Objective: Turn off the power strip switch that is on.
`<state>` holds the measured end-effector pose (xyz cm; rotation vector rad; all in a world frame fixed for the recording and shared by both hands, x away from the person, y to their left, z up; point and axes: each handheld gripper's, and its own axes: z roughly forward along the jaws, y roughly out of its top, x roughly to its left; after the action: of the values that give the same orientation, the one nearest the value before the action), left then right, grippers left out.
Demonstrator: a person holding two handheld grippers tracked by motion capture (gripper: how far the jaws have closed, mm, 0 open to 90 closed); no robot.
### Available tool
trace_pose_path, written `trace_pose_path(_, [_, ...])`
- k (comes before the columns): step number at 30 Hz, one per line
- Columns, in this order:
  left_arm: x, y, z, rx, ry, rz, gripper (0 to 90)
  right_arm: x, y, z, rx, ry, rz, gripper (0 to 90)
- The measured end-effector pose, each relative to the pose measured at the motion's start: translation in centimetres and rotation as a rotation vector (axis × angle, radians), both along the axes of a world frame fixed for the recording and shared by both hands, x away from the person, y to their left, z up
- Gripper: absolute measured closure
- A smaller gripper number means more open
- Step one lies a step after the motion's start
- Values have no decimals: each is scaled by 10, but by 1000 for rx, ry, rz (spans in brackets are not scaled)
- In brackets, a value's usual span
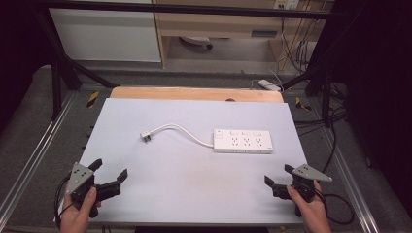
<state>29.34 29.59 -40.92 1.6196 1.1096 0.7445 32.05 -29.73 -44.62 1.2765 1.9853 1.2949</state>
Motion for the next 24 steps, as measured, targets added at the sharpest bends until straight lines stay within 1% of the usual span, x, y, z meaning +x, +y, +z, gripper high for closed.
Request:
trace_pose_path(1, [1, 0, -1, -6, 3, -1, 43, 0, -1, 0, 2, 2, -1, 57])
trace_pose_path(4, [2, -1, -1, -1, 11, -12, 43, -2, -2, 2, 14, -7, -10, 57])
trace_pose_path(6, [2, -2, -1, -7, 13, -16, 44, -3, -3, 2, 15, -7, -21, 57])
trace_pose_path(9, [1, -4, 0, 5, 3, -26, 42, -3, -5, 3, 22, -14, -26, 58])
trace_pose_path(12, [1, -3, -1, 0, 7, -27, 42, -4, -5, 4, 29, -27, -21, 67])
trace_pose_path(16, [2, -4, -2, -4, 14, -25, 45, -3, -6, 6, 49, -33, -9, 71])
trace_pose_path(22, [2, -4, -2, -5, 12, -36, 44, -7, -5, 12, 57, -74, -3, 64])
trace_pose_path(24, [2, -4, -2, -5, 13, -38, 44, -8, -6, 15, 67, -98, -3, 60])
